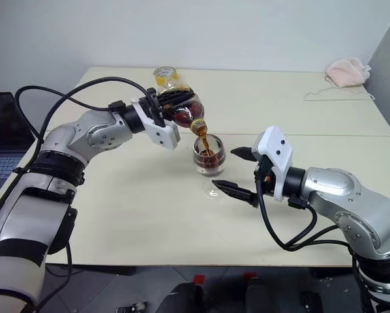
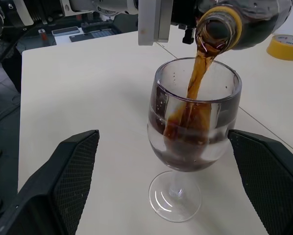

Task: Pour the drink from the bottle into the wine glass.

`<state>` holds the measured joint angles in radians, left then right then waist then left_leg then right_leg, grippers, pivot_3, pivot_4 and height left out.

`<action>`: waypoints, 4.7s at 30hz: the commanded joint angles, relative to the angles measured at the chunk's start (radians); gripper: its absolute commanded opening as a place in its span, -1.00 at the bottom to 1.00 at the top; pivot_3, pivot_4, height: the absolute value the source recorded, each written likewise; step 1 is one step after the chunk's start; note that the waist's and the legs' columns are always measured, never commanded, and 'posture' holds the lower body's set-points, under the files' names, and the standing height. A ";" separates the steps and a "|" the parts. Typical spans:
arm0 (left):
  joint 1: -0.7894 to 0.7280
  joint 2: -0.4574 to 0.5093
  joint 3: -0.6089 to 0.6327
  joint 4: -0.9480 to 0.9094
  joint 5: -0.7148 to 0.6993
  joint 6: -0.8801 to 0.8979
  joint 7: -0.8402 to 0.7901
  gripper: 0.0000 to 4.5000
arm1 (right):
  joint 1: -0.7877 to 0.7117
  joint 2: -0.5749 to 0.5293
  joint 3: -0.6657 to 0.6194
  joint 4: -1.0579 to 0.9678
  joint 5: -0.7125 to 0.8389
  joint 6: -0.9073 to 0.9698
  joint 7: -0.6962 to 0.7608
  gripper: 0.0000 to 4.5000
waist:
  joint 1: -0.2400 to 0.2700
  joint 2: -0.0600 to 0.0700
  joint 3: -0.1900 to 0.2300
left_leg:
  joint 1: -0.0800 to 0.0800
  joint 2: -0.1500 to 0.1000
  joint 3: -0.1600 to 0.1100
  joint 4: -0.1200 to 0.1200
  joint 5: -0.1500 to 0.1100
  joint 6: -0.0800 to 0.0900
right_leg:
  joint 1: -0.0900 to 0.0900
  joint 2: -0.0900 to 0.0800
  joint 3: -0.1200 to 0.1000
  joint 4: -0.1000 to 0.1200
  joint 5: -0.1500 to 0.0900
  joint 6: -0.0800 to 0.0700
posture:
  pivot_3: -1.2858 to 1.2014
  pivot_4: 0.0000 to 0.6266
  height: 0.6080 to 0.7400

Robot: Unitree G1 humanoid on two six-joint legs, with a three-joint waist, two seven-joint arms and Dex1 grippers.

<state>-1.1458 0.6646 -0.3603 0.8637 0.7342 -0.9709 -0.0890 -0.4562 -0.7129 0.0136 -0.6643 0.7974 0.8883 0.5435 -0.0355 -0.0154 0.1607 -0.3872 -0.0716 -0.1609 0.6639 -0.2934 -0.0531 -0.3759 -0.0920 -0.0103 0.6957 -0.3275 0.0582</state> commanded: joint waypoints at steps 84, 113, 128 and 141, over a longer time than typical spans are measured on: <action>0.459 -0.307 0.487 -0.387 -0.826 0.900 -0.179 -0.62 | -0.071 0.035 -0.056 -0.063 0.038 -0.086 0.050 1.00 | -0.019 -0.001 -0.001 | -0.014 -0.002 -0.003 0.013 0.000 0.000 | -0.011 -0.002 -0.001 0.008 0.000 0.000 | 0.03 -0.52 1.00; 0.331 -0.366 0.614 0.072 -0.883 0.717 -0.080 -0.47 | -0.140 0.022 -0.027 -0.006 0.012 -0.044 0.022 1.00 | -0.013 -0.003 -0.002 | -0.014 -0.003 -0.002 0.013 0.000 0.000 | -0.011 -0.005 -0.001 0.009 0.000 0.000 | 0.03 -0.52 1.00; 0.391 -0.375 0.607 -0.009 -0.895 0.706 -0.124 0.99 | -0.151 0.035 -0.030 -0.014 0.023 -0.014 0.009 1.00 | -0.014 -0.003 -0.003 | -0.014 -0.002 -0.002 0.013 0.000 0.000 | -0.011 -0.006 -0.001 0.009 0.000 0.000 | 0.03 -0.52 1.00; 0.682 -0.320 0.623 -0.571 -0.980 0.930 -0.192 0.99 | 0.074 0.025 -0.159 -0.007 -0.021 -0.119 0.030 1.00 | -0.011 -0.004 -0.003 | -0.013 0.001 -0.002 0.013 0.000 0.000 | -0.011 -0.006 0.000 0.009 0.000 0.000 | 0.03 -0.52 1.00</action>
<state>-0.4738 0.3266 0.2467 0.4002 -0.2246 -0.0761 -0.2858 -0.4005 -0.6841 -0.0992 -0.6552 0.7956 0.8110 0.5690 -0.0468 -0.0193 0.1575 -0.4007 -0.0702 -0.1631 0.6767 -0.2934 -0.0530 -0.3861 -0.0984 -0.0108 0.7039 -0.3275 0.0582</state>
